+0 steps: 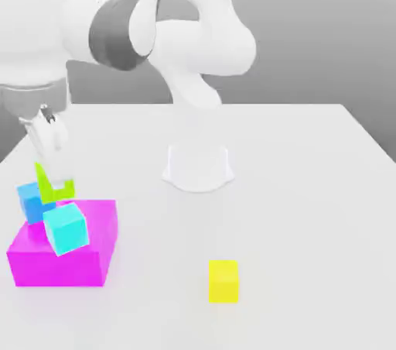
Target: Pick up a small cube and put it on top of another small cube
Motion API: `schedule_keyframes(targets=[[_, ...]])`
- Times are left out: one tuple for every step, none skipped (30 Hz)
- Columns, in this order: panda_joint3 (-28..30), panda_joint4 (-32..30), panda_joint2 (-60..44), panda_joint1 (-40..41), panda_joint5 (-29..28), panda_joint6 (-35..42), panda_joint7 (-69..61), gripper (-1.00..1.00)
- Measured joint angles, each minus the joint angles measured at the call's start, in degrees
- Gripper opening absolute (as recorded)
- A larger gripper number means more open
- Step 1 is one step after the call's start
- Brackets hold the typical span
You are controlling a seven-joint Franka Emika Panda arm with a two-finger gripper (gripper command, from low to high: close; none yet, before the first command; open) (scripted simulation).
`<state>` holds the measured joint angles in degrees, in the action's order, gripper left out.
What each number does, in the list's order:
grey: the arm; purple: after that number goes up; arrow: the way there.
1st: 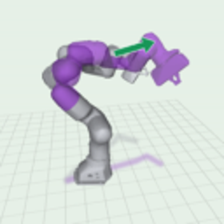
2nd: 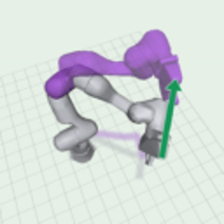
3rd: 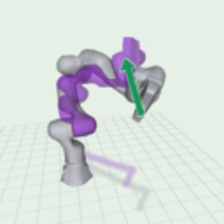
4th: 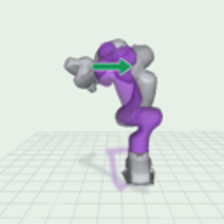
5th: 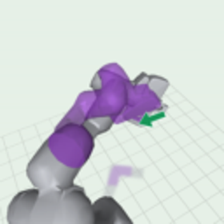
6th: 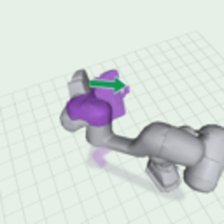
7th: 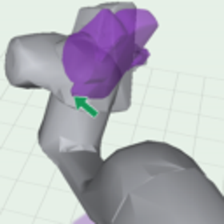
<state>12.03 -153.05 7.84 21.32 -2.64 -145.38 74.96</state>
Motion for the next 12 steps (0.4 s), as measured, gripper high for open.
schedule_keyframes(targets=[[0.0, -0.4, -1.1, 0.0, 0.3, -1.4, -0.2, 1.00], [0.0, -0.4, -1.1, 0.0, 0.3, -1.4, -0.2, 1.00], [0.0, -0.4, -1.1, 0.0, 0.3, -1.4, -0.2, 1.00], [0.0, -0.4, -1.1, 0.0, 0.3, -1.4, -0.2, 1.00], [0.0, -0.4, -1.1, 0.0, 0.3, -1.4, -0.2, 1.00], [0.0, -0.4, -1.1, 0.0, 0.3, -1.4, -0.2, 1.00], [0.0, -0.5, -1.6, 0.0, 0.4, -2.1, -0.3, 1.00], [0.0, -0.3, -0.9, 0.0, 0.1, -1.2, -0.1, 1.00], [-0.1, 0.0, 0.4, 0.2, -0.2, 0.5, 0.1, 1.00], [-0.3, 0.5, 2.0, 0.3, -0.6, 2.6, 0.4, 1.00], [-0.7, 1.0, 3.8, 0.7, -0.8, 4.8, 0.6, 1.00], [-0.9, 1.6, 5.7, 0.8, -1.2, 7.3, 0.9, 1.00]])
